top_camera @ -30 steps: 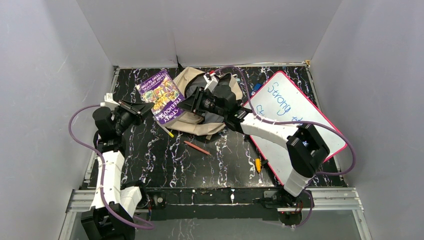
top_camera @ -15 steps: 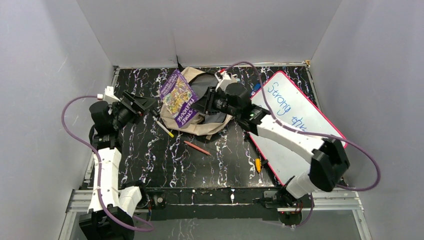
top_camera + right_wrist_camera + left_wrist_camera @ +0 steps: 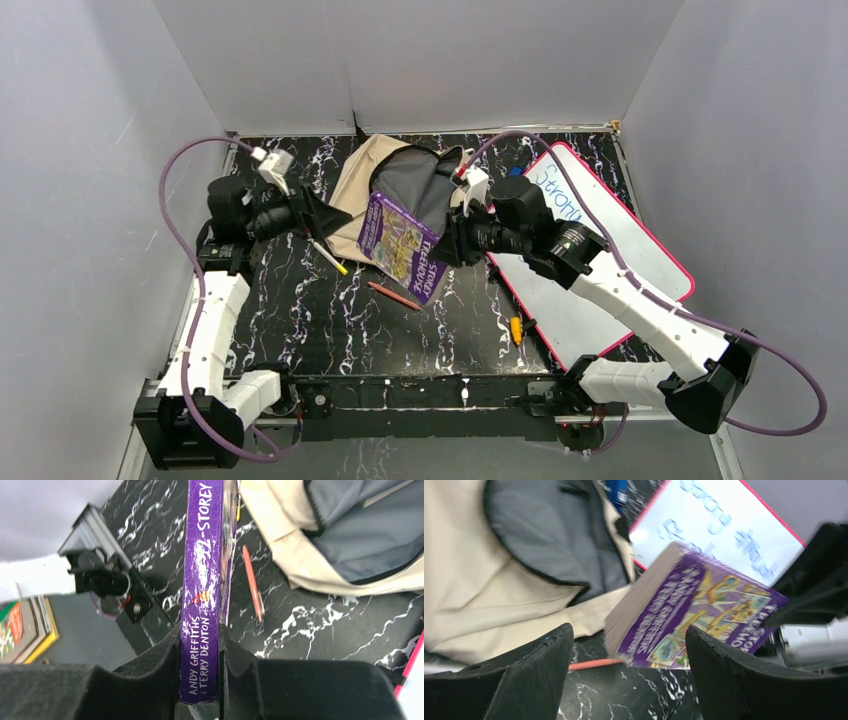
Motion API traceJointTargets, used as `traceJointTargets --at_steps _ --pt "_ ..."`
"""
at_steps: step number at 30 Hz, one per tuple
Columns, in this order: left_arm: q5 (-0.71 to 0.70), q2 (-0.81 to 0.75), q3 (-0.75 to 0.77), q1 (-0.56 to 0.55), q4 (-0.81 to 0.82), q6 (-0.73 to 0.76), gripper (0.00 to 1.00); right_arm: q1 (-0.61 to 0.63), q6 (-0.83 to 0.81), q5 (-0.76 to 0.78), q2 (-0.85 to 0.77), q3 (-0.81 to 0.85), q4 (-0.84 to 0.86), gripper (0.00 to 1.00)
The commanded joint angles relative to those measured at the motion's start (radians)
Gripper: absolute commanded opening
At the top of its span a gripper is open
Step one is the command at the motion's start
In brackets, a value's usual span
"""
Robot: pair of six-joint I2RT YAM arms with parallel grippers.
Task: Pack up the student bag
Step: Pick up the book from the center of the board.
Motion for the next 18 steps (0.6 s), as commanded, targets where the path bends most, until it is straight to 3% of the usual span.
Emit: traceJointTargets --at_steps 1,7,18 --pt "0.206 0.002 0.043 -0.136 0.061 0.191 0.79 0.002 -0.081 -0.143 -0.063 0.065 -0.023 0.0" --pt "0.349 -0.014 0.024 -0.247 0.077 0.311 0.79 0.002 -0.105 -0.254 -0.096 0.045 0.008 0.0" --pt "0.454 -0.059 -0.038 -0.274 0.089 0.341 0.75 0.001 -0.111 -0.418 -0.183 0.009 0.12 0.0"
